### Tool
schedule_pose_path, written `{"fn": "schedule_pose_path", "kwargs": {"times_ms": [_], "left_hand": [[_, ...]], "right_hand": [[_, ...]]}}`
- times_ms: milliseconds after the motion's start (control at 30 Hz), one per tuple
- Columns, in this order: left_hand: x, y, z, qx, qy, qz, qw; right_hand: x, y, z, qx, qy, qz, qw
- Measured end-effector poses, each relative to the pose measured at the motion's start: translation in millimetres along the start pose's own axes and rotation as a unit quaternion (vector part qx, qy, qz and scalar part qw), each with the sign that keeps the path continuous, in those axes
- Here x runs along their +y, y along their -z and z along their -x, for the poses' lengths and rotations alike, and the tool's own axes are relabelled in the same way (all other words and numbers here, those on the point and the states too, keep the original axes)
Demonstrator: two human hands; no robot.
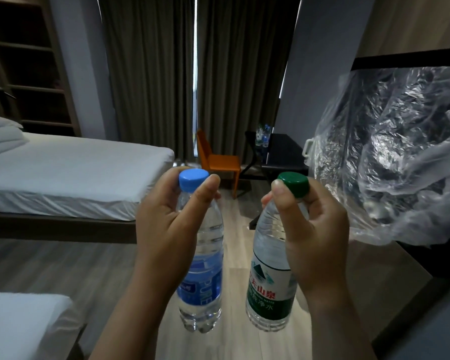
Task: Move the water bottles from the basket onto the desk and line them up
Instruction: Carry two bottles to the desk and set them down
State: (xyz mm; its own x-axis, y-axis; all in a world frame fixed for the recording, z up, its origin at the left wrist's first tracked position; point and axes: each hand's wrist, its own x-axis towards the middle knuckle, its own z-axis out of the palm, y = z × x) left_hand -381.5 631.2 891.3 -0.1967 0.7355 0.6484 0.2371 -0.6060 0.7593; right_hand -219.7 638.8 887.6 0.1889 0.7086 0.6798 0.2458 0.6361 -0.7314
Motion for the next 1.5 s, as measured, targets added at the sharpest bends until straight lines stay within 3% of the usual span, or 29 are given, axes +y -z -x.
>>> {"fn": "schedule_pose_path", "kwargs": {"times_ms": [367,833,1500], "left_hand": [[-113,-30,-119,-0.01,0.007,-0.001,1.0],[-274,-33,-317,-0.046,0.008,0.023,0.999],[-464,-178,-558,-0.04,0.017,0.014,0.999]], "right_hand": [[102,-71,-105,-0.009,0.006,0.014,1.0],[218,-204,-251,0.045,0.001,0.079,0.996],[438,-268,-507,0.042,0.03,0.035,0.998]]}}
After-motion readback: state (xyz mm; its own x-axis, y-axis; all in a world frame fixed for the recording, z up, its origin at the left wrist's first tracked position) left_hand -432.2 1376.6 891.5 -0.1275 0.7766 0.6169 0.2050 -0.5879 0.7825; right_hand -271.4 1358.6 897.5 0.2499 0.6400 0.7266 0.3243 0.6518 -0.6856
